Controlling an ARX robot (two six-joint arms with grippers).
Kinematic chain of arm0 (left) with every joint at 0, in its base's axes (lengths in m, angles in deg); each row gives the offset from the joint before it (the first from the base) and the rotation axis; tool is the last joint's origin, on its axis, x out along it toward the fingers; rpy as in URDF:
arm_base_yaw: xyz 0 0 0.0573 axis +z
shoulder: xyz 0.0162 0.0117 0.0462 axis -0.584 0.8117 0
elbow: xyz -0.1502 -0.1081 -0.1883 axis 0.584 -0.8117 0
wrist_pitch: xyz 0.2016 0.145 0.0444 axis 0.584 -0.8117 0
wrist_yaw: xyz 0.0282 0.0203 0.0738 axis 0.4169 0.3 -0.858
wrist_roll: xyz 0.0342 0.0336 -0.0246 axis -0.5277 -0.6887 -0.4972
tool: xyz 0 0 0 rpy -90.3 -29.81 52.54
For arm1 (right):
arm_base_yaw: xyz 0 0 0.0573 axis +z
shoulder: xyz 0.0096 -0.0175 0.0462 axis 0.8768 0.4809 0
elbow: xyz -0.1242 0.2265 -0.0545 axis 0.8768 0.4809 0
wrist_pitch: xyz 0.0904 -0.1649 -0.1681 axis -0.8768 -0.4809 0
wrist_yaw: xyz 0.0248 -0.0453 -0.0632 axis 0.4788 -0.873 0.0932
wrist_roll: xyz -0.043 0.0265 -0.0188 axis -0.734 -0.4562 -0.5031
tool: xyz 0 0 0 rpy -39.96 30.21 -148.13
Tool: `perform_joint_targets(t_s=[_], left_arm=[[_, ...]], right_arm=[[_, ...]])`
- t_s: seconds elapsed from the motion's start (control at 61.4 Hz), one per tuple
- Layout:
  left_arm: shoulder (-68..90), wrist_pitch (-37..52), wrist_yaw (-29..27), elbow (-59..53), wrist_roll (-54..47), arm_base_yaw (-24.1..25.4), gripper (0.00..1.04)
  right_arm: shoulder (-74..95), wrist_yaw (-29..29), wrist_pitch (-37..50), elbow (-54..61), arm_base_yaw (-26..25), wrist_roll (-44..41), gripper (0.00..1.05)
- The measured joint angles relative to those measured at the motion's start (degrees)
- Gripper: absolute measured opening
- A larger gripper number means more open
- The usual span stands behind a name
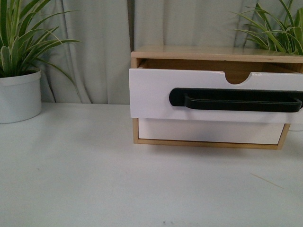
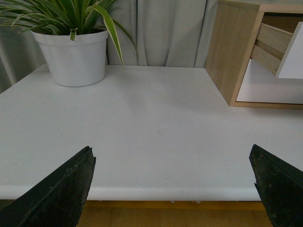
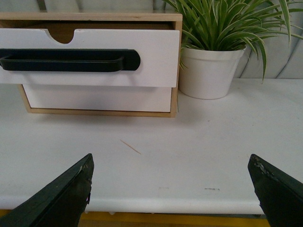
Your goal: Close drawer sideways
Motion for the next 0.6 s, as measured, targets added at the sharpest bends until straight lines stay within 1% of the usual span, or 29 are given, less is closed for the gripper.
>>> perform_joint_targets(t_s=[0.57,0.586,0.603], left_arm=[[0.0,0.0,-0.02,0.0,0.0,0.0,0.99],[0.0,-0.02,-0.13,0.0,0.0,-0.02,0.99],[0.76,-1.03,-3.15,0.31,0.66,-0.96,0.99]], right_arm=[[0.0,-0.02,0.0,0.0,0.0,0.0,0.96],[0.0,-0.02,0.0,0.0,0.0,0.0,0.96],[0.02,0.04,-0.02,0.0,0.0,0.0,0.96]])
